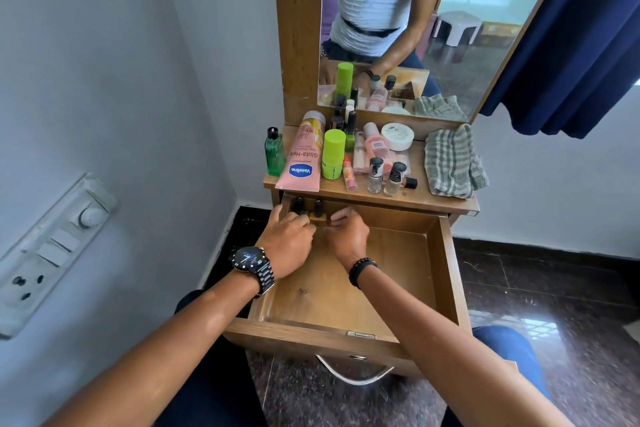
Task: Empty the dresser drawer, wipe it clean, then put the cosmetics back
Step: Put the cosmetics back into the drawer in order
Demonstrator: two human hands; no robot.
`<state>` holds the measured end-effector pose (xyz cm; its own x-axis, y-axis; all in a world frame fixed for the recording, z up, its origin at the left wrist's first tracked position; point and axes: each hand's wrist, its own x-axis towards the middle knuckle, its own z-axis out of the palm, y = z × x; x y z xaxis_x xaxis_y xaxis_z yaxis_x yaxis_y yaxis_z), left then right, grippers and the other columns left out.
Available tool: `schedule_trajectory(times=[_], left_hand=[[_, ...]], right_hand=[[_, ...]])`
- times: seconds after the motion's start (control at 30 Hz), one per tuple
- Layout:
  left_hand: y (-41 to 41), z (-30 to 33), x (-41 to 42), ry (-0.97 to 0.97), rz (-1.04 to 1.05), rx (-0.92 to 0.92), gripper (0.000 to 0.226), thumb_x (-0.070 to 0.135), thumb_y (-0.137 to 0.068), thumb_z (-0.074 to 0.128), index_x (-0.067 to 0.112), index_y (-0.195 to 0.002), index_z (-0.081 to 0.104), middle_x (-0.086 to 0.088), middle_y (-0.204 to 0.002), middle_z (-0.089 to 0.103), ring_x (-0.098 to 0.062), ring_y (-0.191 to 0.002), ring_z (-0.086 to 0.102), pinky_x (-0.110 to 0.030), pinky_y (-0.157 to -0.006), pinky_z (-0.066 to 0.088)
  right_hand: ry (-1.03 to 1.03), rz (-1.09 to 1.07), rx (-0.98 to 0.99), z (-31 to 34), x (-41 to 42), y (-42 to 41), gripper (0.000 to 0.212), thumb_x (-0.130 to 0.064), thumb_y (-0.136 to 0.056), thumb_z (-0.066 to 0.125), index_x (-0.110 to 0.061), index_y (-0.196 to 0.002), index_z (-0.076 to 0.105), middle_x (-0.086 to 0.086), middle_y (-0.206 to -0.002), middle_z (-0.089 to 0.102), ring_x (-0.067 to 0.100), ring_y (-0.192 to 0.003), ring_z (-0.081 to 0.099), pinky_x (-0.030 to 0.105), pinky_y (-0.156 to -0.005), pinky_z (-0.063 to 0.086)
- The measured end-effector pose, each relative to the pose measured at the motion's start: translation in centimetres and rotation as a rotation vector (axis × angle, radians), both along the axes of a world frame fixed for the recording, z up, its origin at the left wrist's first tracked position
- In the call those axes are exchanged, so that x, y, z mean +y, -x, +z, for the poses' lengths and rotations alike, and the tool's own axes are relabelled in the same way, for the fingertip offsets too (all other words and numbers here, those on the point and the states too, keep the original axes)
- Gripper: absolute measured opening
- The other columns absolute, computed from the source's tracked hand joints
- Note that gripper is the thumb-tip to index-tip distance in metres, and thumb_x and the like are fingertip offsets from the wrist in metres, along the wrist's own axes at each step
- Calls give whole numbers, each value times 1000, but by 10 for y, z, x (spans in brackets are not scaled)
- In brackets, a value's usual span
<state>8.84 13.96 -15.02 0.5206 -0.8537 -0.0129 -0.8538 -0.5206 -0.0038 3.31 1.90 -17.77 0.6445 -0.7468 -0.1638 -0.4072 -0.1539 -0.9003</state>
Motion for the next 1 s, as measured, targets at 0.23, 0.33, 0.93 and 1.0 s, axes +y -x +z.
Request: schedule_trajectory(times=[0.23,0.33,0.93,1.0], left_hand=[[20,47,-20,525,-62,-67,27,16,-84,61,11,-111,63,-5,-101,67,-23,-92,61,-39,-78,49],[20,72,-41,548,-43,-61,31,19,-90,52,12,-120,57,-5,-111,63,-23,-100,54,-37,-84,43],[13,71,-103,574,-78,94,41,11,-87,59,9,-126,48,-10,-122,59,-27,-108,53,-33,-90,44],[14,70,-99,651,-90,153,37,13,-83,63,10,-119,52,-10,-119,60,-26,-107,54,-35,-91,46]], right_hand=[[115,119,-166,54,-19,69,17,0,-80,70,-15,-77,62,2,-75,67,9,-64,62,11,-60,49],[305,25,-254,83,-41,74,16,-2,-81,69,-16,-80,61,1,-79,65,13,-69,62,15,-62,50],[494,-7,-292,87,-71,59,20,-7,-81,69,-18,-97,64,-7,-92,65,11,-82,59,7,-67,40],[440,-7,-338,89,-67,66,22,-8,-81,70,-23,-94,62,-9,-91,65,12,-84,62,13,-71,47]])
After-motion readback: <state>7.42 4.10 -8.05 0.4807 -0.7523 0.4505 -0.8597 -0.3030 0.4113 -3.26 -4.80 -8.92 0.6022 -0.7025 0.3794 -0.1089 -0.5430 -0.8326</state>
